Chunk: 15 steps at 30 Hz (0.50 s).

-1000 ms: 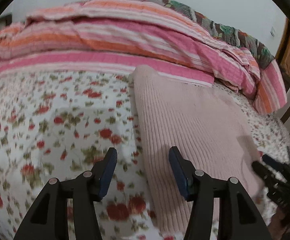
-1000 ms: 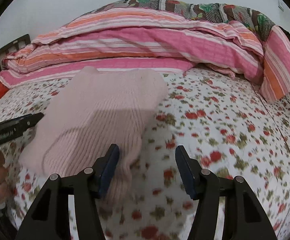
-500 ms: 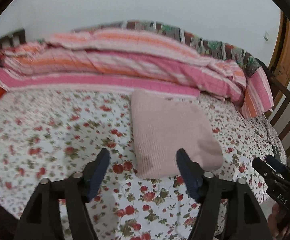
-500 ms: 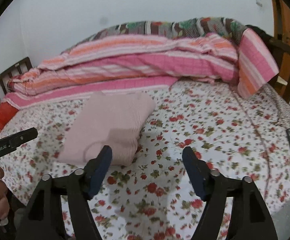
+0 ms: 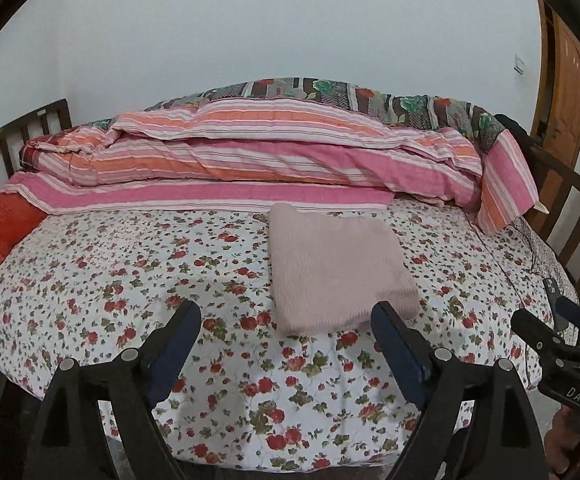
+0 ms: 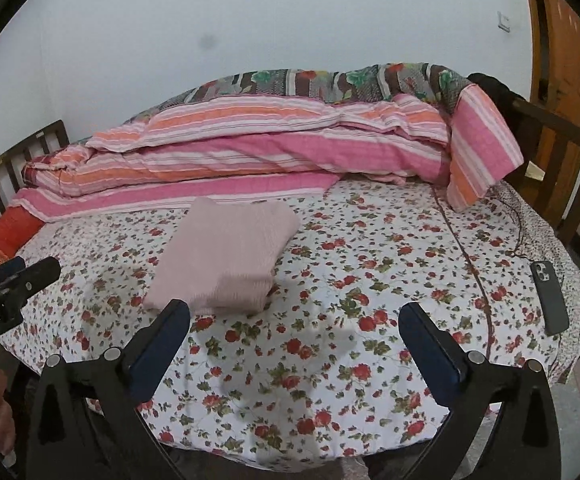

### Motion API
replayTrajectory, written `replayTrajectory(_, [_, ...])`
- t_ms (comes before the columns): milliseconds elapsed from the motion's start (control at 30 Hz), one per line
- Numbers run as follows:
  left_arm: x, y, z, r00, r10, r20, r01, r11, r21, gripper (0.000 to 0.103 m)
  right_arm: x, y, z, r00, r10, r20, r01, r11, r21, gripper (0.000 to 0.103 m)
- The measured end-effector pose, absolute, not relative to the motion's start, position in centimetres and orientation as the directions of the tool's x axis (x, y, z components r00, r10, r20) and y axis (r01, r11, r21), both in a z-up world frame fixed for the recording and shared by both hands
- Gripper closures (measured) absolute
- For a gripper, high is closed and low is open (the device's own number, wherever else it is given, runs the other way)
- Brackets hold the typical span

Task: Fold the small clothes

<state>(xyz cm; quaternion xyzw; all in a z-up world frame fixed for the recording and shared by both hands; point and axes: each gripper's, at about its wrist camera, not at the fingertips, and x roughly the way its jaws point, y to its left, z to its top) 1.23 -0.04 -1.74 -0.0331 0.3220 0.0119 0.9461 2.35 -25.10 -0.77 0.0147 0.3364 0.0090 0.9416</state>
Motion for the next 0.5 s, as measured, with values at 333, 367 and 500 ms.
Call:
replayTrajectory(333, [0.0, -1.0, -1.2, 0.803, 0.004, -0.596, -0.036, 0.998, -0.042, 0.017, 1.4, -25.0, -0.3, 0.776, 0.013, -0.631, 0.007, 1.000, 0.030, 0.001])
replayTrajectory(367, [-0.1, -1.0, -1.1, 0.805, 0.002, -0.594, -0.035, 0.998, -0.043, 0.017, 1.3, -25.1, -0.3, 0.775, 0.012, -0.631, 0.008, 1.000, 0.029, 0.001])
replayTrajectory(500, [-0.4, -1.0, -0.9, 0.809, 0.000, -0.588, -0.032, 0.999, -0.043, 0.017, 1.3, -25.2, -0.2, 0.775, 0.009, -0.632, 0.012, 1.000, 0.029, 0.001])
